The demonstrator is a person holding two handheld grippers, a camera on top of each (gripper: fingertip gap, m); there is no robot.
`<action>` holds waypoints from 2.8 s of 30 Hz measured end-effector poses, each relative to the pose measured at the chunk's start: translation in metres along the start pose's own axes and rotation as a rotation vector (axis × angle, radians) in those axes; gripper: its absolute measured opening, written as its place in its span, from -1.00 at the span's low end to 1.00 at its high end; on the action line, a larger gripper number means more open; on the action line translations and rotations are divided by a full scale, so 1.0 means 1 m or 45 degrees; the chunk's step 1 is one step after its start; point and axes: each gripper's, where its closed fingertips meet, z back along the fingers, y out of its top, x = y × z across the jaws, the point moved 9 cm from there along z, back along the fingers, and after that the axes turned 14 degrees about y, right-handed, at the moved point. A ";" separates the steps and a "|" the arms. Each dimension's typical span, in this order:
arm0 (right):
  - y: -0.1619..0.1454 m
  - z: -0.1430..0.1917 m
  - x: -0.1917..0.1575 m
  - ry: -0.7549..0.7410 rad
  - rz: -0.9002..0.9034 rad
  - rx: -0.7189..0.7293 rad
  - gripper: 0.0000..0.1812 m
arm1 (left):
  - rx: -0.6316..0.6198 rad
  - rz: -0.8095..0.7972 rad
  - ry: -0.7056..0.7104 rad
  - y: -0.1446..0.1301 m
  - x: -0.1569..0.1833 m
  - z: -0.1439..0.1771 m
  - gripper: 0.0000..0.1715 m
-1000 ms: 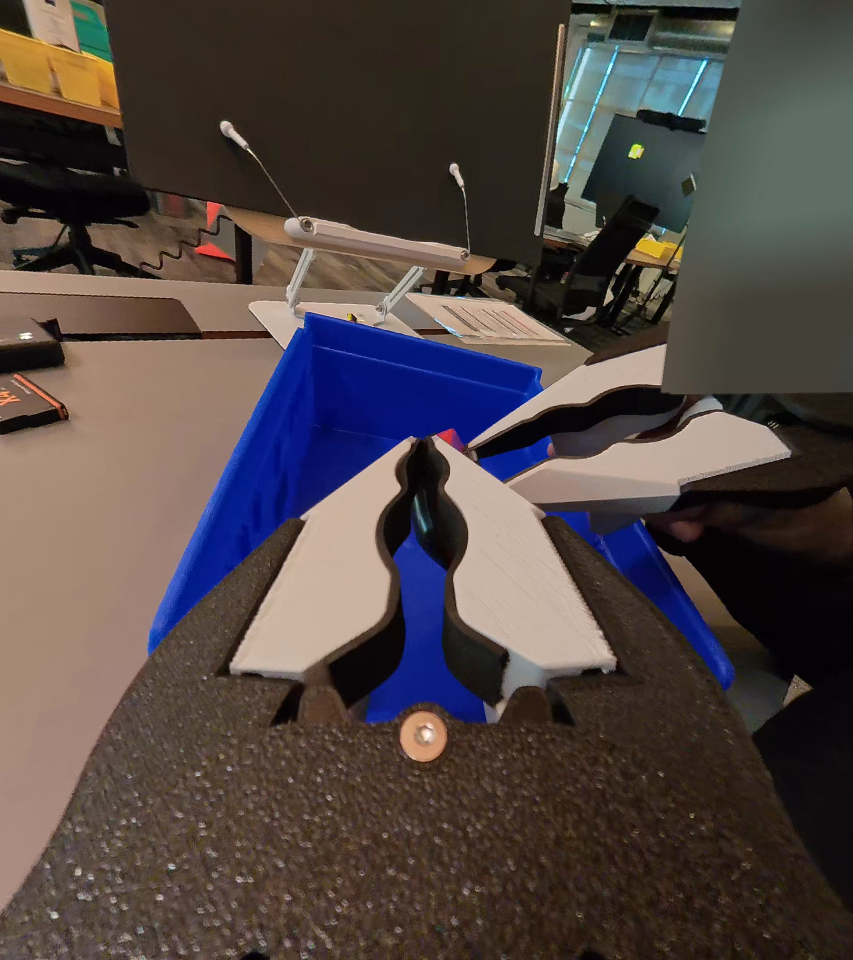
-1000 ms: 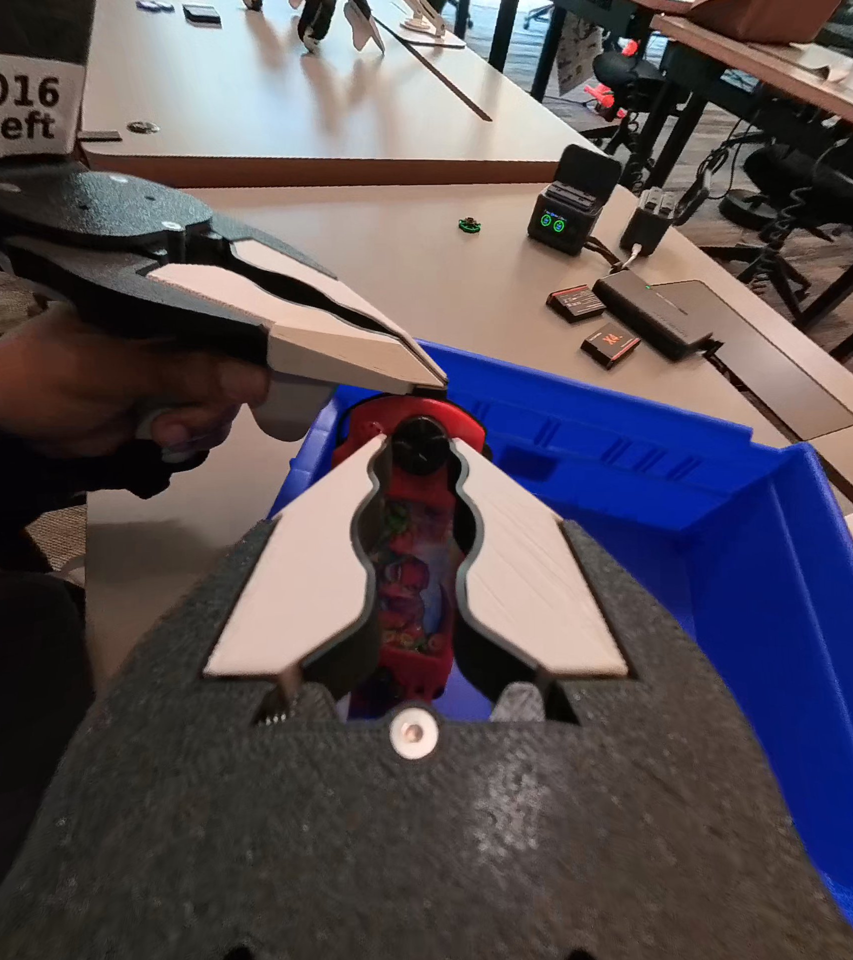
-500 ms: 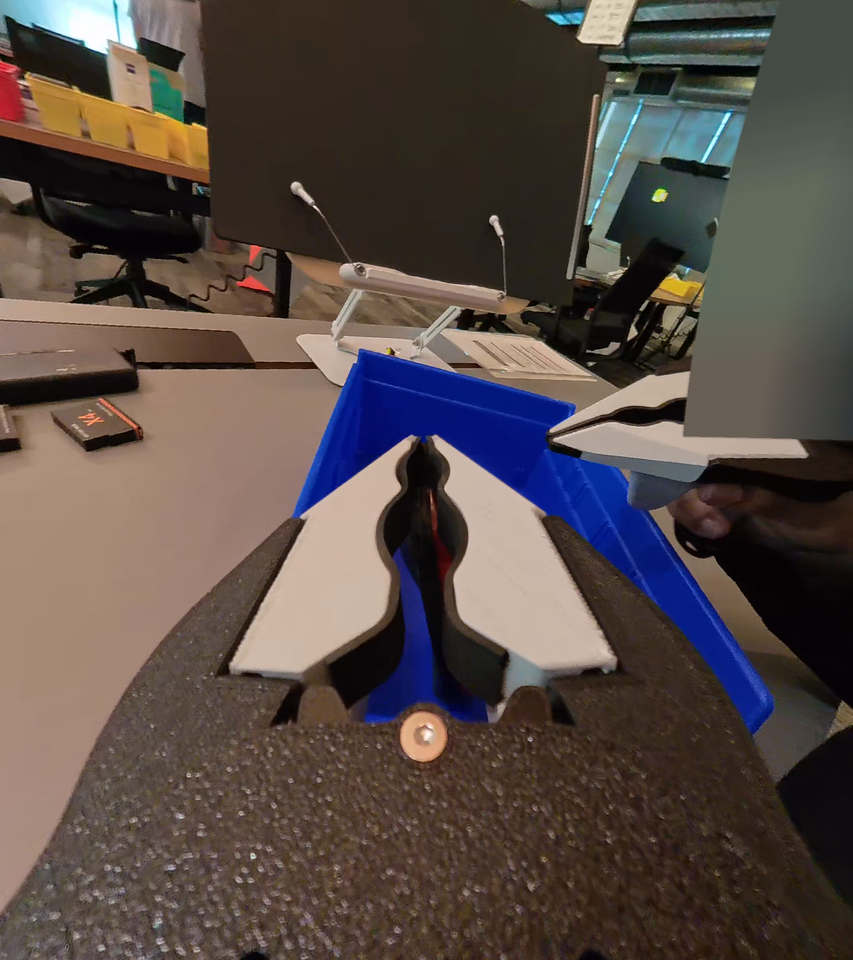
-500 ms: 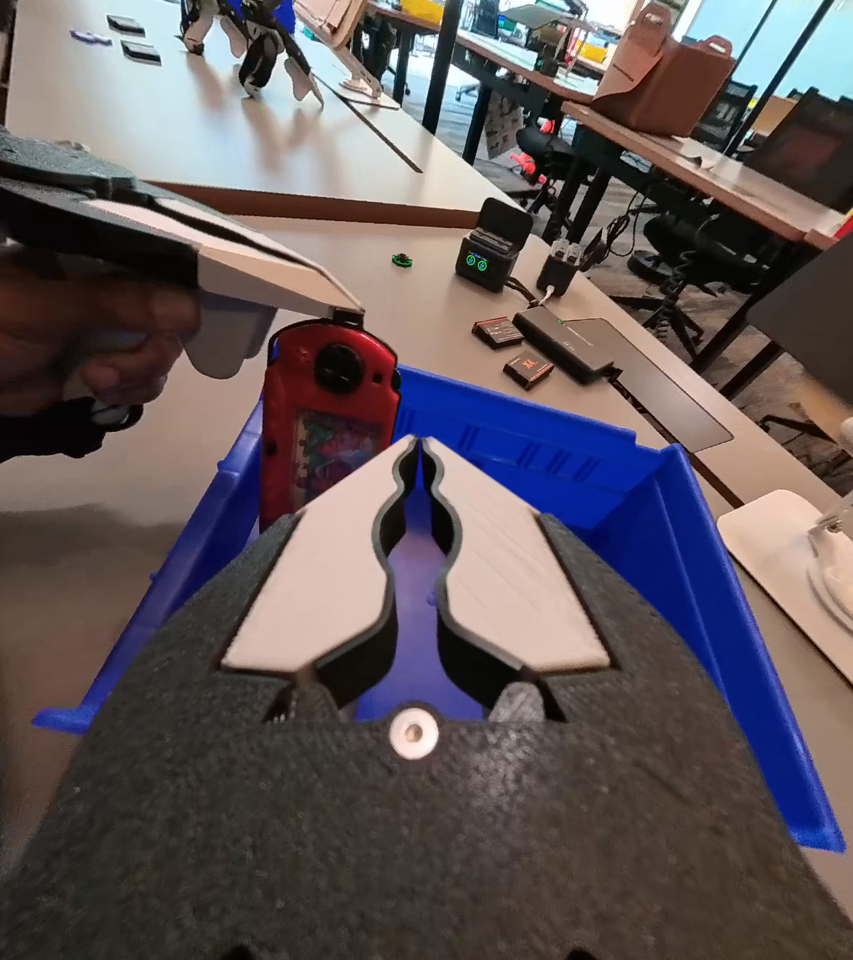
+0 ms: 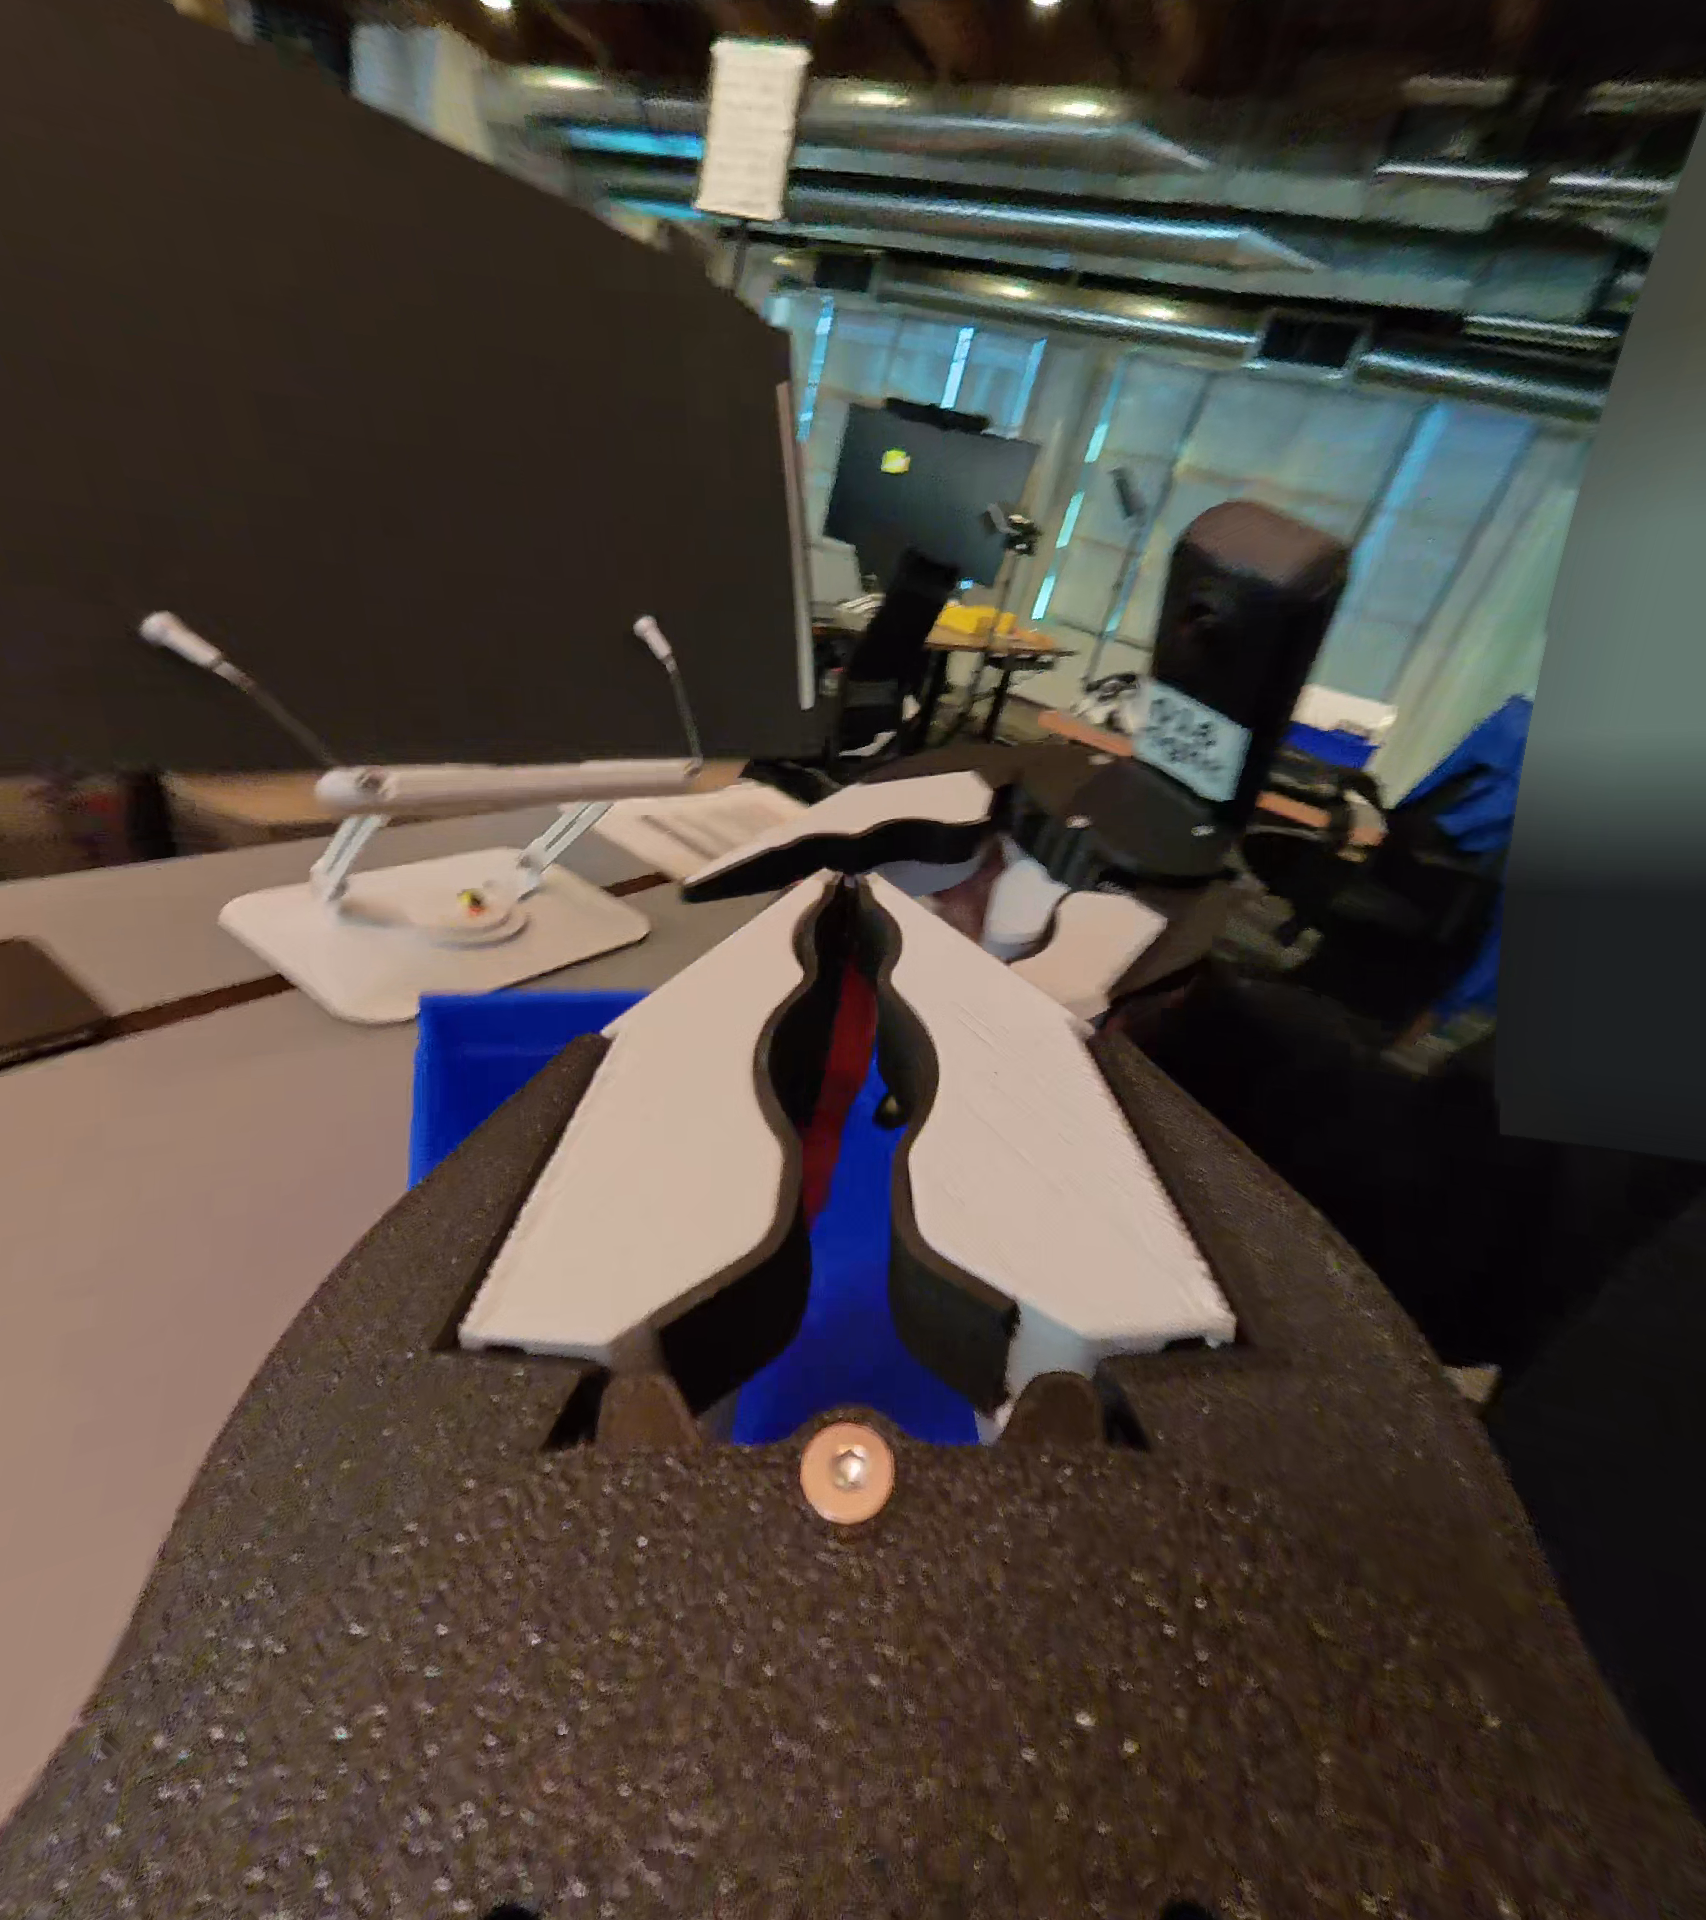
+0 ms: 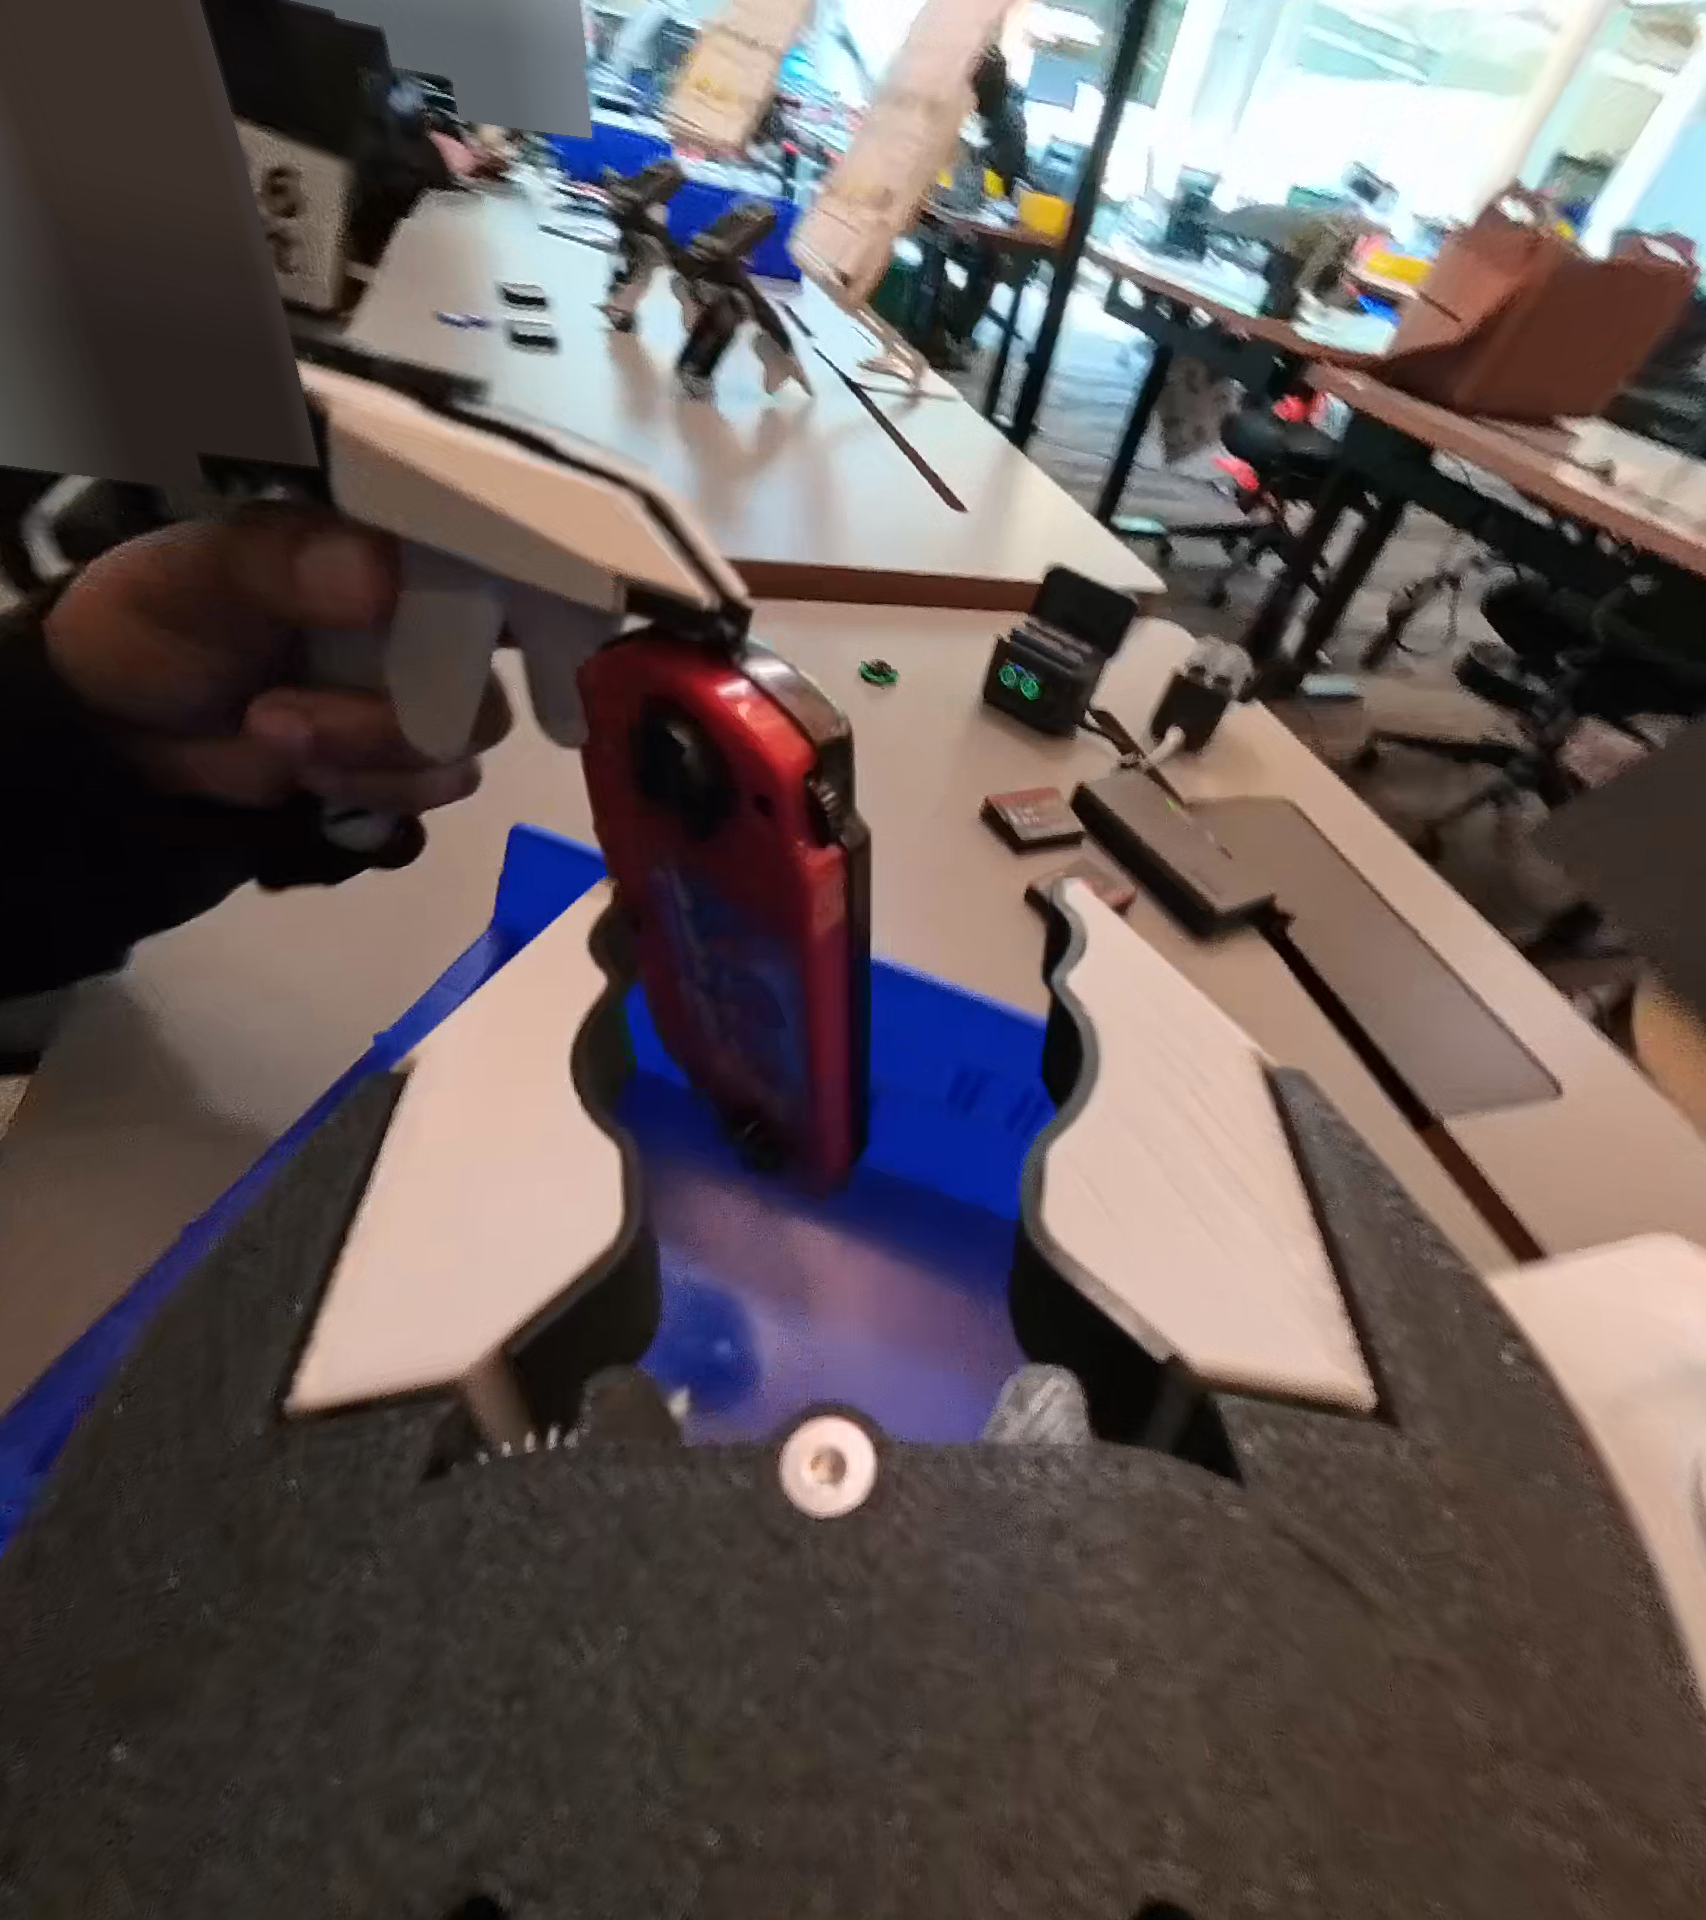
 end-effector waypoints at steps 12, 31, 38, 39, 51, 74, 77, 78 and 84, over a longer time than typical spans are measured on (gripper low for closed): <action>-0.017 0.012 0.047 0.489 -0.307 0.235 -0.82 | 0.172 0.131 -0.198 0.016 -0.023 -0.052 -0.85; 0.027 0.014 0.031 -0.258 -0.108 0.259 -0.81 | 0.275 -0.407 0.403 -0.007 -0.006 -0.035 -0.87; 0.035 0.006 0.011 -0.370 0.079 0.221 -0.82 | 0.307 -0.382 0.425 -0.007 -0.004 -0.033 -0.88; 0.036 0.006 0.010 -0.373 0.079 0.225 -0.82 | 0.310 -0.376 0.425 -0.007 -0.004 -0.033 -0.89; 0.033 0.007 0.010 -0.365 0.074 0.257 -0.81 | 0.263 -0.365 0.386 -0.005 -0.005 -0.031 -0.98; 0.030 0.020 0.024 -0.263 -0.117 0.353 -0.81 | 0.373 -0.457 0.456 -0.015 0.002 -0.030 -1.00; 0.029 0.016 0.022 -0.249 -0.125 0.352 -0.82 | 0.370 -0.411 0.433 -0.015 0.001 -0.030 -0.96; 0.028 0.014 0.021 -0.246 -0.122 0.349 -0.82 | 0.370 -0.395 0.428 -0.015 0.000 -0.030 -0.93; 0.028 0.006 0.014 -0.266 -0.077 0.319 -0.82 | 0.368 -0.390 0.447 -0.016 -0.001 -0.031 -0.87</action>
